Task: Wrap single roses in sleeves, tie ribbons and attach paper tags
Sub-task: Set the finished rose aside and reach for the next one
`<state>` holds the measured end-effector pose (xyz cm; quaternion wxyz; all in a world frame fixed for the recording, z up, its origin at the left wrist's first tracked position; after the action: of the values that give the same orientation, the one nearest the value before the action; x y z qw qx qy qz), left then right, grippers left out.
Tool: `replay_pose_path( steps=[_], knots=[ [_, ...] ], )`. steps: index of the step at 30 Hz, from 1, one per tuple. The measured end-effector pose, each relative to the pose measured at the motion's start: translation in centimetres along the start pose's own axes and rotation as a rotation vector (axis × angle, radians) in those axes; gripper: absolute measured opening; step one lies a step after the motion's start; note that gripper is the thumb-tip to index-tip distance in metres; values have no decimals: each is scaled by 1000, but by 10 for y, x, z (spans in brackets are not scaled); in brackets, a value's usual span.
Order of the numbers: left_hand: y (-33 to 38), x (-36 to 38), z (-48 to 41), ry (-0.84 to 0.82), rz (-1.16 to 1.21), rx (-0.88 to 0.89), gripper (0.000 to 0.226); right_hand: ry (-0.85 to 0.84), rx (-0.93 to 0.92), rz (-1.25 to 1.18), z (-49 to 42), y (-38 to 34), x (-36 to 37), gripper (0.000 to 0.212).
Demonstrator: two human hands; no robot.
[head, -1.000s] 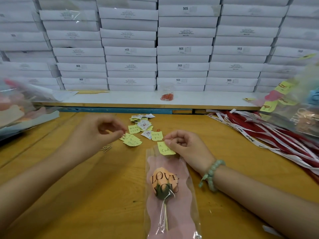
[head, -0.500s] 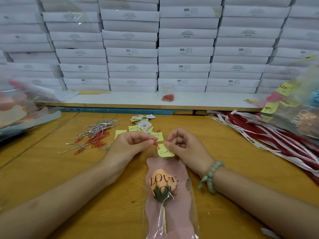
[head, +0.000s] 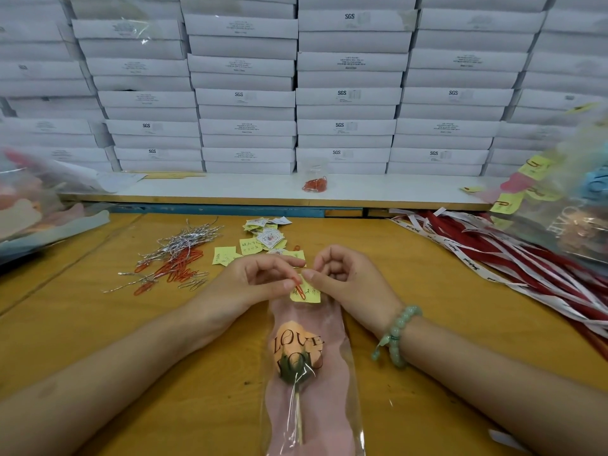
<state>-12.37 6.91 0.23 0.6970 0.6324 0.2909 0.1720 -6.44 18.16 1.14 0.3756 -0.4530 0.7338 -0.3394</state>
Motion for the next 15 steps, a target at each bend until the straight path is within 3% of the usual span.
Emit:
replay_pose_path(
  steps=[15],
  knots=[
    [-10, -8, -2, 39, 85, -63, 15, -24, 35, 62, 1, 4, 2, 13]
  ],
)
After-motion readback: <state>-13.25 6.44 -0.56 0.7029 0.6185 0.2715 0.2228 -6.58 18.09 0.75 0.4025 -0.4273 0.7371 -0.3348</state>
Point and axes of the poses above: each hand's wrist, its own z-axis away from the middle knuckle, its own x-axis out of the palm, y = z × x, the point moved 10 cm from there along -z, towards the middle knuckle, and after that the axes turned 13 degrees about -x, right-handed, at the moved point
